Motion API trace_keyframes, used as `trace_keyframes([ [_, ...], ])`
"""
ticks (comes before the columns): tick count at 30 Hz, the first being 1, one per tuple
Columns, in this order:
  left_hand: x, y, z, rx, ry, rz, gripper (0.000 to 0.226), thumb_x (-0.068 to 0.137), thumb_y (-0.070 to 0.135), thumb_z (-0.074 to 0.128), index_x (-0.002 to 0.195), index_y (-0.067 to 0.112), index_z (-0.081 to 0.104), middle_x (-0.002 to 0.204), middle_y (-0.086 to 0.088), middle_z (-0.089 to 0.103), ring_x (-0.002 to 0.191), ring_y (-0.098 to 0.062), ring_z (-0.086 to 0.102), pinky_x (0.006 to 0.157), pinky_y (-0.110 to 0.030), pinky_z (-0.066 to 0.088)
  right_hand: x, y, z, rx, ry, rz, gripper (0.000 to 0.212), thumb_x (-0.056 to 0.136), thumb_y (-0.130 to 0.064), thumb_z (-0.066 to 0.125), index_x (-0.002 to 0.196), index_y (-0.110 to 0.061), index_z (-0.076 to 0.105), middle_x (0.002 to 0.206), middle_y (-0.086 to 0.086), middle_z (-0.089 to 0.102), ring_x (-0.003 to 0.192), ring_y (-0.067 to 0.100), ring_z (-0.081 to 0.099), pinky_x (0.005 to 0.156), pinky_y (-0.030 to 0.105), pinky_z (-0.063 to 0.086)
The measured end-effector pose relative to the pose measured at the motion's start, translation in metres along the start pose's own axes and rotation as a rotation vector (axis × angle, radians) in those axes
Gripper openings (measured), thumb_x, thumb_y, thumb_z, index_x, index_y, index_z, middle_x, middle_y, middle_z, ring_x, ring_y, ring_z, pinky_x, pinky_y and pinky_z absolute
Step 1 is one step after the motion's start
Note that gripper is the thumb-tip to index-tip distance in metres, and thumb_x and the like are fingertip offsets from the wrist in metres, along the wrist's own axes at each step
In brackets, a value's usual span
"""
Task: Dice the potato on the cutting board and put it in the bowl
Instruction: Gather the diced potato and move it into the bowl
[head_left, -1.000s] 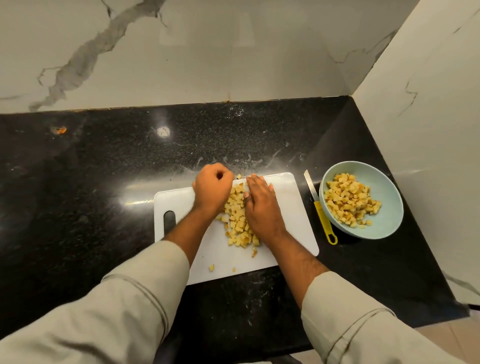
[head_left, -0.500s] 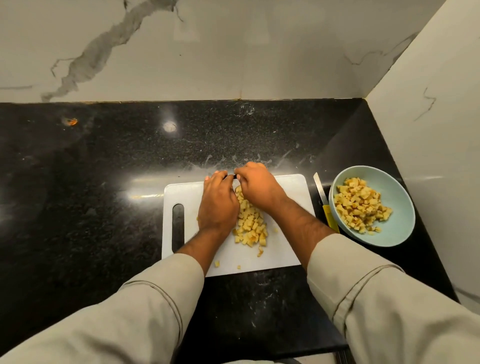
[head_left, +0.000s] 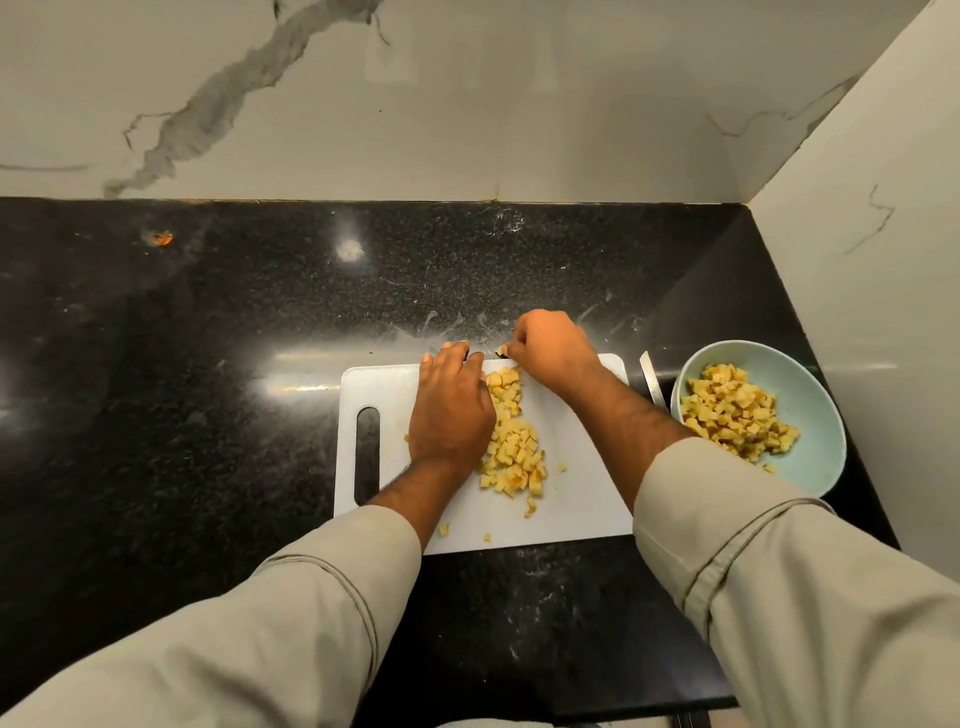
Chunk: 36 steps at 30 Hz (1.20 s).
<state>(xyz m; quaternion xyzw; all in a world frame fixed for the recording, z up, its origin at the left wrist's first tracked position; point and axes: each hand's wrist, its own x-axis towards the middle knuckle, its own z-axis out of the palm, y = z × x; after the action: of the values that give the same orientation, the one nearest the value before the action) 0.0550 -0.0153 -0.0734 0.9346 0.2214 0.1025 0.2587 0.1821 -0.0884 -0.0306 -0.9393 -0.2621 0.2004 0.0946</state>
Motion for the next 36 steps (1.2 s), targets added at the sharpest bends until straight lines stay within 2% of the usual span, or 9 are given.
trace_keyframes([
  [5, -0.001, 0.000, 0.001, -0.006, 0.009, -0.005, 0.041, 0.097, 0.013, 0.040, 0.135, 0.005, 0.051, 0.144, -0.013, 0.045, 0.139, -0.026, 0.032, 0.120, -0.038, 0.008, 0.004, -0.014, -0.003, 0.061, 0.011, 0.015, 0.012, 0.086, -0.015, 0.063, 0.096, -0.015, 0.070, 0.098, 0.011, 0.068, 0.093, 0.031, 0.064, 0.081, 0.038, 0.054],
  [15, -0.002, -0.002, 0.001, -0.091, 0.021, -0.015, 0.040, 0.097, 0.011, 0.040, 0.135, 0.005, 0.052, 0.142, -0.016, 0.047, 0.138, -0.028, 0.034, 0.121, -0.039, 0.010, 0.009, -0.016, -0.013, -0.477, -0.121, -0.485, 0.017, 0.094, -0.008, 0.050, 0.103, -0.008, 0.064, 0.102, 0.010, 0.059, 0.094, 0.027, 0.057, 0.068, 0.033, 0.040],
  [19, -0.001, -0.004, 0.002, -0.119, 0.044, -0.025, 0.038, 0.098, 0.010, 0.040, 0.133, 0.003, 0.054, 0.141, -0.016, 0.049, 0.137, -0.028, 0.036, 0.120, -0.039, 0.011, 0.015, -0.015, -0.025, -0.310, -0.234, -0.420, 0.009, 0.090, -0.014, 0.056, 0.089, -0.010, 0.064, 0.092, 0.008, 0.063, 0.084, 0.025, 0.059, 0.069, 0.037, 0.048],
  [22, -0.001, -0.005, 0.002, -0.185, 0.052, -0.029, 0.036, 0.098, 0.009, 0.042, 0.131, 0.003, 0.056, 0.138, -0.015, 0.052, 0.134, -0.027, 0.040, 0.120, -0.038, 0.012, 0.006, -0.003, -0.026, -0.092, -0.186, -0.363, 0.005, 0.083, -0.012, 0.063, 0.081, -0.009, 0.067, 0.082, 0.005, 0.066, 0.078, 0.022, 0.061, 0.068, 0.035, 0.050],
  [25, -0.003, -0.003, -0.007, -0.311, 0.077, -0.046, 0.034, 0.097, 0.007, 0.045, 0.127, 0.003, 0.059, 0.133, -0.013, 0.057, 0.130, -0.026, 0.046, 0.120, -0.037, 0.013, -0.017, 0.014, -0.007, -0.028, -0.115, -0.386, 0.004, 0.083, -0.012, 0.066, 0.084, -0.011, 0.069, 0.080, -0.002, 0.060, 0.080, 0.018, 0.060, 0.066, 0.026, 0.039],
  [29, -0.034, -0.009, -0.019, -0.299, 0.101, -0.072, 0.039, 0.100, 0.025, 0.039, 0.132, 0.010, 0.056, 0.137, -0.006, 0.054, 0.136, -0.022, 0.039, 0.119, -0.036, 0.007, -0.042, 0.026, 0.020, 0.238, 0.169, -0.371, 0.016, 0.087, -0.009, 0.062, 0.100, -0.008, 0.070, 0.099, 0.005, 0.060, 0.095, 0.018, 0.054, 0.081, 0.027, 0.041],
  [31, -0.064, -0.006, -0.016, -0.249, 0.035, -0.123, 0.048, 0.101, 0.035, 0.033, 0.143, 0.015, 0.043, 0.149, -0.005, 0.041, 0.144, -0.020, 0.024, 0.120, -0.036, 0.004, -0.047, 0.025, 0.031, 0.207, 0.140, -0.414, 0.030, 0.090, -0.006, 0.056, 0.118, -0.002, 0.065, 0.119, 0.014, 0.061, 0.112, 0.025, 0.054, 0.098, 0.034, 0.041],
  [33, -0.081, -0.002, -0.006, -0.132, -0.002, -0.105, 0.052, 0.102, 0.036, 0.031, 0.150, 0.016, 0.028, 0.156, -0.005, 0.027, 0.147, -0.018, 0.014, 0.121, -0.037, 0.002, -0.055, 0.019, 0.042, 0.169, 0.098, -0.465, 0.038, 0.093, -0.005, 0.052, 0.131, 0.001, 0.055, 0.137, 0.019, 0.051, 0.131, 0.031, 0.043, 0.114, 0.039, 0.028],
  [36, -0.069, 0.010, 0.001, -0.163, 0.041, -0.145, 0.051, 0.103, 0.028, 0.030, 0.151, 0.015, 0.022, 0.157, -0.005, 0.026, 0.147, -0.016, 0.015, 0.121, -0.036, 0.005, -0.074, 0.014, 0.058, 0.204, 0.081, -0.540, 0.040, 0.094, -0.001, 0.049, 0.134, 0.004, 0.050, 0.143, 0.020, 0.046, 0.139, 0.030, 0.035, 0.119, 0.035, 0.017],
])
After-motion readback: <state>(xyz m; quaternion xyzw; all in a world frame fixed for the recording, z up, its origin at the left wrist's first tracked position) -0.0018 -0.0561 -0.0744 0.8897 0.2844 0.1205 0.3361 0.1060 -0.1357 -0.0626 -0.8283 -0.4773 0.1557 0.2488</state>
